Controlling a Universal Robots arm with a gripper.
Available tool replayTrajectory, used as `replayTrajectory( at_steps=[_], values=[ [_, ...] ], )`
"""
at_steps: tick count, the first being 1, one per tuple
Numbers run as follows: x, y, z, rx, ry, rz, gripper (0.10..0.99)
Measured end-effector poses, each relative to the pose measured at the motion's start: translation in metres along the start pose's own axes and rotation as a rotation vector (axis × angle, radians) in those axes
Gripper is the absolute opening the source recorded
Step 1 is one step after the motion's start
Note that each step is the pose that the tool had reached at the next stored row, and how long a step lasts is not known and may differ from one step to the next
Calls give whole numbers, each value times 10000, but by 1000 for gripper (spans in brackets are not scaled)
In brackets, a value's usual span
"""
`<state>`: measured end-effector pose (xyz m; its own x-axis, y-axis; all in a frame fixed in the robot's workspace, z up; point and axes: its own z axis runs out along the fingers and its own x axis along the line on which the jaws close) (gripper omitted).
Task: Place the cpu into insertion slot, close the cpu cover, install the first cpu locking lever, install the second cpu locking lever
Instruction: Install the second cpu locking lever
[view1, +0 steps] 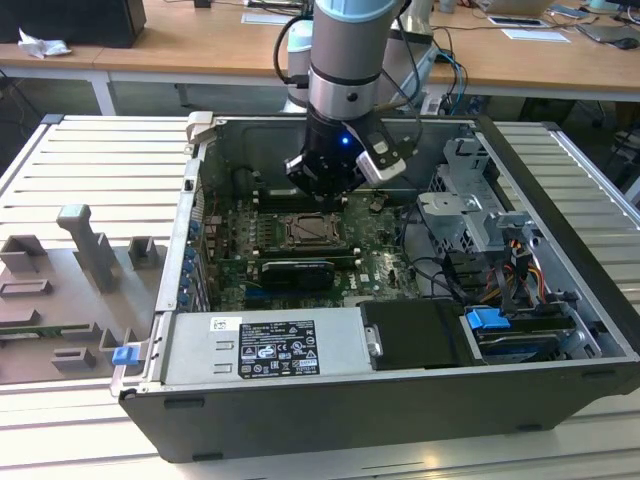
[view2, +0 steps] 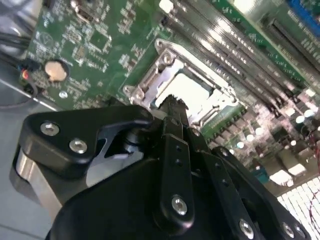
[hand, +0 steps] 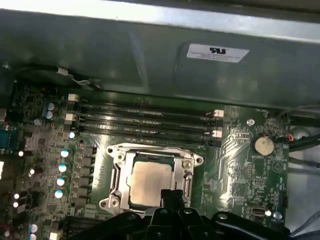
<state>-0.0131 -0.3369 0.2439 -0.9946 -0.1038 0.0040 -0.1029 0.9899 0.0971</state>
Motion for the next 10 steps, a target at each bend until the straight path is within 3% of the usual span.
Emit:
replayTrajectory(
  at_steps=[3, 5, 7, 10],
  values=[
    [9, -79, 11, -17, 33, 4, 106],
    [25, -221, 7, -49, 30, 3, 106],
    [53, -314, 3, -48, 29, 3, 106],
    [105, -357, 3, -49, 29, 3, 106]
  ],
)
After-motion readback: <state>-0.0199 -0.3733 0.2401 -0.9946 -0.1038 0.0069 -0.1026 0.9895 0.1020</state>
